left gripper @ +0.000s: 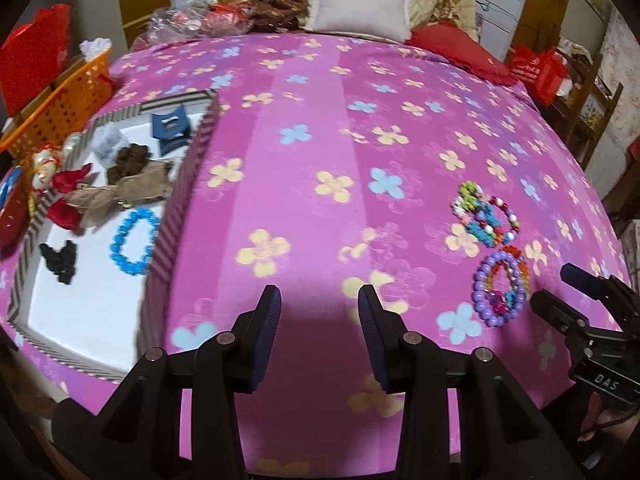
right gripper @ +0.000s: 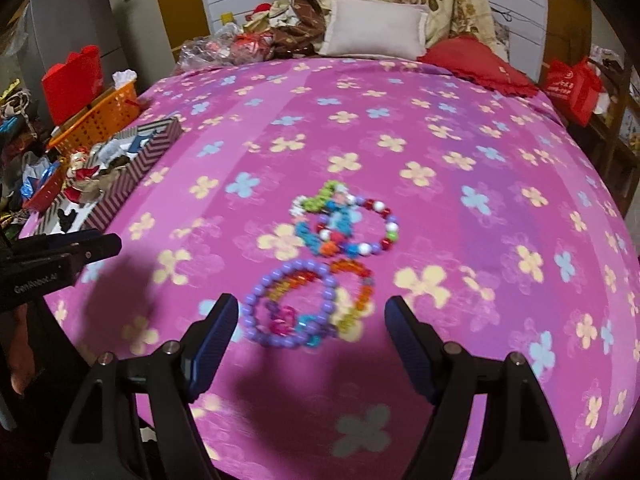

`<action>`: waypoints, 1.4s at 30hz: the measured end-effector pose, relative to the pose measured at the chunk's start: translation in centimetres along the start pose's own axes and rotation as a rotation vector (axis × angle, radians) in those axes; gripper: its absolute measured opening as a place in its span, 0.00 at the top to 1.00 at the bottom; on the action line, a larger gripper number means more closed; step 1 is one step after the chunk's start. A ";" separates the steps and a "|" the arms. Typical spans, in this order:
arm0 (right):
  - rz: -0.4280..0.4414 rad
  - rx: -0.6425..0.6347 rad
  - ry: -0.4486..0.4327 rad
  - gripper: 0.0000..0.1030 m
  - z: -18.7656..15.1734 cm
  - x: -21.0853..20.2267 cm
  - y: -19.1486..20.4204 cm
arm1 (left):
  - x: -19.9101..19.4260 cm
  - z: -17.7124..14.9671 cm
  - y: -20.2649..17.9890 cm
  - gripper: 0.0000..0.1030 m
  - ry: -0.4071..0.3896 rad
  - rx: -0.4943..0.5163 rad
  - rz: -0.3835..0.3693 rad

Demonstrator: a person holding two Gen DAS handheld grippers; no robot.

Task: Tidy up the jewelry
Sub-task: 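Move both tools over to the remaining bead bracelets on the bedspread, then grasp the purple bead bracelet with the left tool while the right grasps the orange bead bracelet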

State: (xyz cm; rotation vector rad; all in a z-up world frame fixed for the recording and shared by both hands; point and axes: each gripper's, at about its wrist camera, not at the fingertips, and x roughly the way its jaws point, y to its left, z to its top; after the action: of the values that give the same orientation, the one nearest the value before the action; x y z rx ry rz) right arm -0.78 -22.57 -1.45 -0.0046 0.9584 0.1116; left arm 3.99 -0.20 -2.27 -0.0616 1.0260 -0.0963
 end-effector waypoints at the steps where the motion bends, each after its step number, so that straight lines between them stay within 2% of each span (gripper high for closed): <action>1: -0.007 0.002 0.001 0.30 -0.1 0.0 -0.3 | 0.1 0.0 -0.3 0.65 0.004 0.004 -0.010; 3: -0.015 0.003 0.006 0.38 -0.3 0.1 -0.9 | 0.5 0.0 -1.1 0.65 0.011 0.016 -0.032; 8: -0.034 0.029 0.012 0.43 -0.7 0.4 -2.4 | 1.1 0.0 -3.4 0.65 0.020 0.063 -0.096; 13: -0.050 0.052 0.013 0.44 -0.6 0.8 -3.6 | 2.0 -0.2 -6.1 0.65 0.053 0.113 -0.184; 20: -0.035 0.097 0.022 0.44 -0.9 1.2 -4.9 | 3.4 -0.6 -9.0 0.65 0.091 0.161 -0.240; 25: -0.026 0.112 0.021 0.44 -1.0 1.2 -5.4 | 4.5 -1.0 -9.6 0.65 0.124 0.180 -0.234; 31: -0.006 0.119 0.027 0.44 -1.0 1.5 -5.4 | 4.9 -0.7 -9.7 0.65 0.114 0.180 -0.241; 35: 0.000 0.117 0.034 0.44 -0.8 2.0 -5.2 | 4.7 -0.8 -9.5 0.65 0.098 0.210 -0.172; 39: 0.003 0.104 0.044 0.44 -0.5 2.6 -4.8 | 4.7 -0.8 -7.4 0.65 0.115 0.203 -0.067; 42: 0.006 0.081 0.050 0.44 -0.2 3.2 -4.0 | 4.6 -0.6 -5.7 0.65 0.117 0.180 -0.047</action>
State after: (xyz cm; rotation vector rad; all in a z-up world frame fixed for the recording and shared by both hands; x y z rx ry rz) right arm 1.28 -26.30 -4.36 0.0705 1.0127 0.0779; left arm 5.54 -6.34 -6.01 0.0848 1.1286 -0.2372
